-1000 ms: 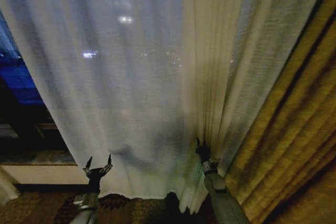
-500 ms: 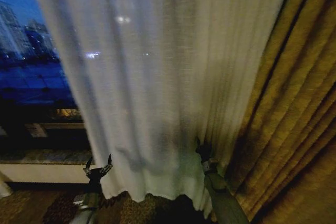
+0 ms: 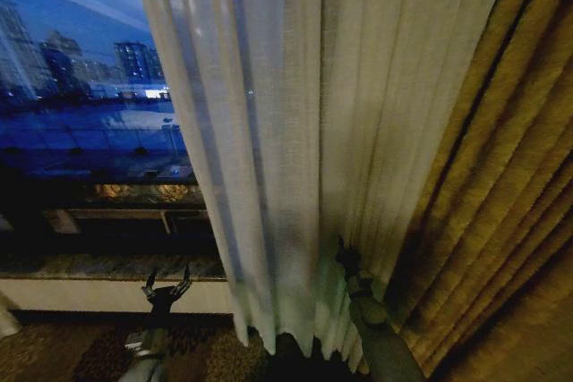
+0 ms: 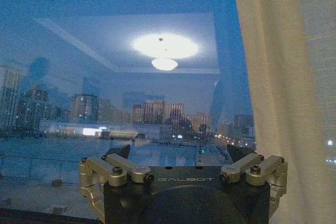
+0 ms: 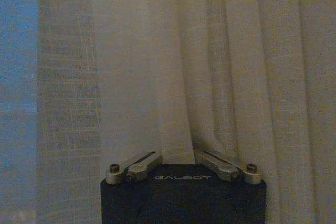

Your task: Open the curtains by pulling them apart, changing their state from closed to fully open.

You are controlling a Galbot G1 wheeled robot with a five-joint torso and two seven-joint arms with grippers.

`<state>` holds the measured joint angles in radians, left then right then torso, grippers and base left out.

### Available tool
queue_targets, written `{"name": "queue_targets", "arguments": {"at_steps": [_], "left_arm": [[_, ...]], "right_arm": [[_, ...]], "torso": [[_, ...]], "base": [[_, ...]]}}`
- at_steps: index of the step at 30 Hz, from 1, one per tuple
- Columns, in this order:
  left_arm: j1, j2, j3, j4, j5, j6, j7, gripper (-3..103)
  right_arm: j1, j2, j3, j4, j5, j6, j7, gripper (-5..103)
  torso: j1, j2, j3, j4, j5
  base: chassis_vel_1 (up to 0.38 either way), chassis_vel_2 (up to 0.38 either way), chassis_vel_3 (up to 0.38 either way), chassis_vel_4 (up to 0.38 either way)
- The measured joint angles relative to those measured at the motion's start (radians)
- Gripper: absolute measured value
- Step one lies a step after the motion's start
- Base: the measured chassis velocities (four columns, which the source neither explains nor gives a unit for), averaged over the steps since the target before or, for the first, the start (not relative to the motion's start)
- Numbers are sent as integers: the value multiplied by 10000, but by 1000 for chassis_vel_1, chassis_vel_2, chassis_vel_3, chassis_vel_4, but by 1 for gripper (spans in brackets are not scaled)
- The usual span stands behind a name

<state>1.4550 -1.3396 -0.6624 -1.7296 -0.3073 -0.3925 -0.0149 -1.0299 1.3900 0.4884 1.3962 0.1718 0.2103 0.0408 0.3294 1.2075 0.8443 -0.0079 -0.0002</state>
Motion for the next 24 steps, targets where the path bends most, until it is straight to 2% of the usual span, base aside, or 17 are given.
{"name": "queue_targets", "arguments": {"at_steps": [3, 5, 6, 9, 11, 14, 15, 17, 20, 23, 24], "left_arm": [[0, 0, 1, 0, 0, 0, 0, 100], [0, 0, 1, 0, 0, 0, 0, 100], [0, 0, 1, 0, 0, 0, 0, 100], [0, 0, 2, 0, 0, 0, 0, 100], [0, -1, 2, 0, 0, 0, 0, 100], [0, 0, 2, 0, 0, 0, 0, 100], [0, 0, 2, 0, 0, 0, 0, 100], [0, 0, 2, 0, 0, 0, 0, 100], [0, 0, 2, 0, 0, 0, 0, 100], [0, 0, 2, 0, 0, 0, 0, 100], [0, 0, 2, 0, 0, 0, 0, 100]], "right_arm": [[-51, -7, -19, 111, 23, -101, 35, 2], [-142, -16, -42, 281, 46, -162, 55, 13], [-142, -16, -42, 281, 46, -162, 55, 13], [-356, -78, -46, 609, 95, -234, 76, 28], [-417, -99, -44, 692, 116, -246, 77, 28], [-984, -263, 65, 1203, 385, -225, 78, 44], [-984, -263, 65, 1203, 385, -225, 78, 44], [-1387, -389, 214, 1391, 536, -128, 95, 56], [-1623, -454, 317, 1483, 648, -52, 163, 61], [-2057, -546, 501, 1680, 744, 177, 228, 77], [-2057, -546, 501, 1680, 744, 177, 228, 77]], "torso": [[0, 0, 0, -1, 1], [1, -1, 0, -2, 3], [1, -1, 0, -2, 3], [3, -1, 0, -1, 2], [2, -1, 0, 0, 2], [2, 0, 0, -1, 1], [2, 0, 0, -1, 1], [2, 0, 0, -3, 2], [2, 0, 0, -3, 2], [1, 0, 0, -3, 2], [1, 0, 0, -3, 2]], "base": [[0, 0, 0, 0], [0, 0, 0, 0], [0, 0, 0, 0], [0, 0, 0, 0], [0, 0, 0, 0], [0, 0, 0, 0], [0, 0, 0, 0], [0, 0, 0, 0], [0, 0, 0, 0], [0, 0, 0, 0], [0, 0, 0, 0]]}}
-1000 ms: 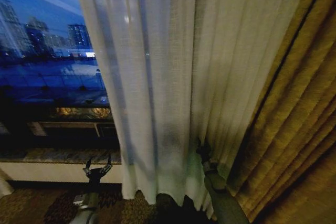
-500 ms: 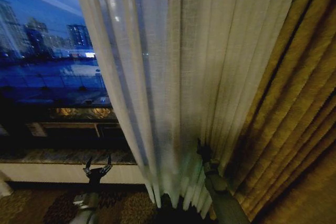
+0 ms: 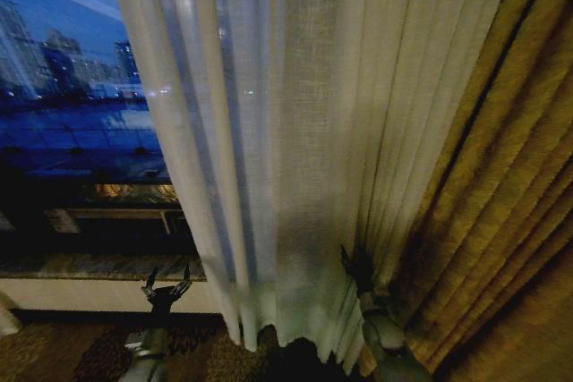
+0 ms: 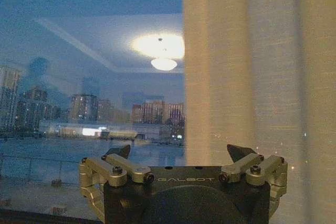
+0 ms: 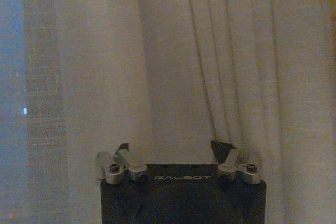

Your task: Open the curtains by pulling them apart, changing their state from closed to fully open.

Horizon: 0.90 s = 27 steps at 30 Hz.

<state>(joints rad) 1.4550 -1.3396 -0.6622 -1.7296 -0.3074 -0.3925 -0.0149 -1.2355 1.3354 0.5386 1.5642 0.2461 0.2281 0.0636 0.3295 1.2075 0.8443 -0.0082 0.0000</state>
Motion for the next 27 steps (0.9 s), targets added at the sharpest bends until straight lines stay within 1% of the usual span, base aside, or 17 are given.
{"name": "queue_targets", "arguments": {"at_steps": [1, 2, 3, 4, 5, 7, 17, 22, 27], "left_arm": [[0, 0, 0, 0, 0, 0, 0, 100], [0, 0, 0, 0, 0, 0, 0, 100], [0, 0, 0, 0, 0, 0, 0, 100], [0, 0, 0, 0, 0, 0, 0, 100], [0, 0, 0, 0, 0, 0, 0, 100], [0, 0, 0, 0, 0, 0, 0, 100], [-1, 0, 1, 0, 0, 0, 1, 100], [0, -1, 1, 0, 0, 0, 2, 100], [0, -1, 1, 0, 0, 0, 1, 100]], "right_arm": [[-54, -6, 12, 41, 0, 21, -7, 83], [-119, -5, 21, 96, 0, 53, -25, 83], [-150, 28, 26, 123, -39, 112, -37, 88], [-159, 94, 55, 128, -283, 145, -88, 93], [-159, 94, 55, 128, -283, 145, -88, 93], [-161, 154, 78, 128, -592, 146, -123, 99], [-58, 386, -63, 131, -1014, -27, -96, 100], [-14, 475, -142, 134, -1145, -53, -105, 100], [-7, 508, -183, 100, -1181, -60, -120, 100]], "torso": [[0, 0, 0, 0, 0], [0, 0, 0, 0, 0], [0, 0, 0, 0, -1], [0, -1, 0, 2, 1], [0, -1, 0, 2, 1], [1, 0, 0, 2, 0], [0, 0, 0, 1, 0], [0, -1, 0, 2, 0], [0, -1, 0, 1, -1]], "base": [[0, 0, 0, 0], [0, 0, 0, 0], [0, 0, 0, 0], [0, 0, 0, 0], [0, 0, 0, 0], [0, 0, 0, 0], [3, 6, -6, -6], [95, 92, -98, -94], [222, 194, -203, -210]]}}
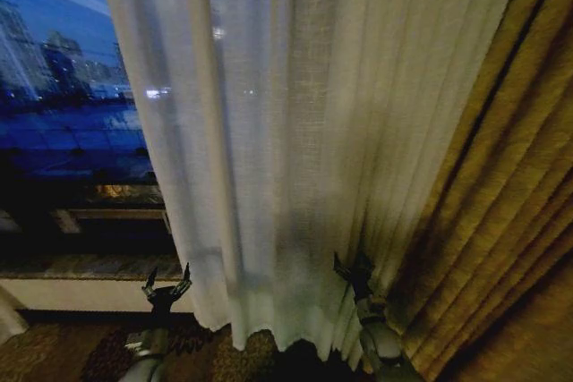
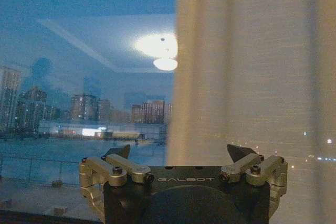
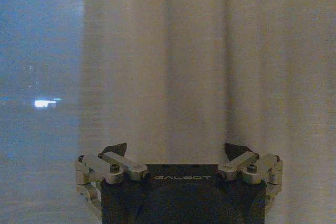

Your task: Open the curtains by pulling them apart, changing their state from closed to fully open.

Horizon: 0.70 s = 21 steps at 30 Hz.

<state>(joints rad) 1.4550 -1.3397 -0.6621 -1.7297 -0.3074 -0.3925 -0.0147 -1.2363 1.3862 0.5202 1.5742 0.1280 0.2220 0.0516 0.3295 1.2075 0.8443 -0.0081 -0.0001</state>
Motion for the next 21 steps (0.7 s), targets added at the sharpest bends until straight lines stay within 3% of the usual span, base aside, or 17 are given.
{"name": "queue_targets", "arguments": {"at_steps": [16, 21], "left_arm": [[0, 0, -2, 0, 0, 0, 0, 100], [0, 0, -3, 0, 0, 0, 0, 100]], "right_arm": [[69, -28, -31, -210, 44, -9, -119, 100], [224, 45, -119, -383, 423, 386, -293, 100]], "torso": [[-2, 0, 0, 1, 1], [-1, 0, 0, 2, 2]], "base": [[306, 312, -316, -307], [352, 372, -361, -352]]}}
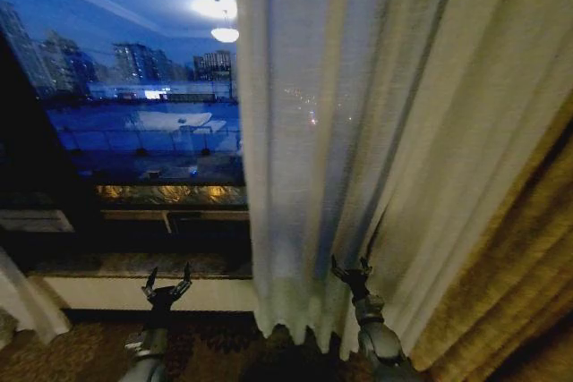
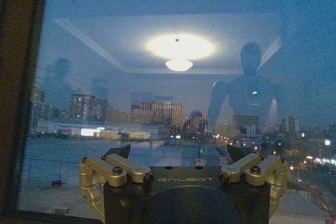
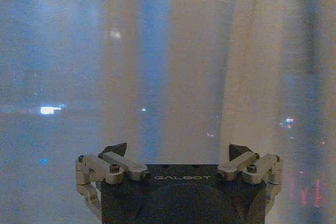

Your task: Open the curtains by pulling them apart, changing their state from closed to fully open.

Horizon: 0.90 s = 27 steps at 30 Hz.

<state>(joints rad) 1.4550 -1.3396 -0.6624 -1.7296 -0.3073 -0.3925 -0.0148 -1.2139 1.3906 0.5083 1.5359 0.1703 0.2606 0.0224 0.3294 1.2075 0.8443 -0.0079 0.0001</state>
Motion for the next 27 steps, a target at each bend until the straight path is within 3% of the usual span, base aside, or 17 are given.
{"name": "queue_targets", "arguments": {"at_steps": [8, 15, 27], "left_arm": [[0, 3, -5, 0, -1, 0, -2, 100], [0, -3, 6, 0, -1, 1, 1, 100], [0, 0, 4, 0, -1, 0, 3, 100]], "right_arm": [[22, 70, -68, -29, 179, 197, -216, 100], [-8, 73, -19, -88, 7, 289, -682, 100], [-9, 174, -83, -47, -358, 191, -808, 100]], "torso": [[2, 1, 0, 2, -8], [0, 0, 0, -3, 6], [1, 0, 0, -1, -4]], "base": [[266, 276, -282, -279], [39, 7, -27, -22], [-3, -7, 10, 0]]}}
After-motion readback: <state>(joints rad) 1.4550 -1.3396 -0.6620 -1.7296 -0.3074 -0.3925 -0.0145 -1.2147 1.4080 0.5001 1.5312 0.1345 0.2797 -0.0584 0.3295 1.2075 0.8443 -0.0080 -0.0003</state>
